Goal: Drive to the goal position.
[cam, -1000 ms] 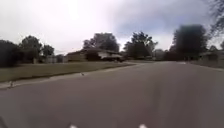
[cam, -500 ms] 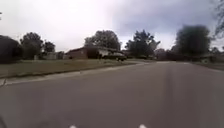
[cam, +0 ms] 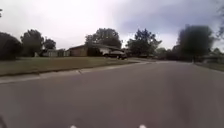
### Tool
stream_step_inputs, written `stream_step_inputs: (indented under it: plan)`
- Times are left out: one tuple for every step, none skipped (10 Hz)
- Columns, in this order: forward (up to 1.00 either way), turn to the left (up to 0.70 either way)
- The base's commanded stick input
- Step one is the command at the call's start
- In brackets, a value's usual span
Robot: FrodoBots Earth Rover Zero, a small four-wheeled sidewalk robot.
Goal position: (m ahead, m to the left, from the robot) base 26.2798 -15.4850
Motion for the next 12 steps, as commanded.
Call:
stream_step_inputs:
  plan:
    - [0.70,0.00]
    - [0.70,0.00]
    - [0.70,0.00]
    - [0.70,0.00]
    - [0.70,0.00]
    - [0.70,0.00]
    - [0.70,0.00]
    - [0.70,-0.04]
    - [0.70,-0.21]
    - [0.70,-0.35]
    - [0.70,-0.35]
    - [0.70,-0.35]
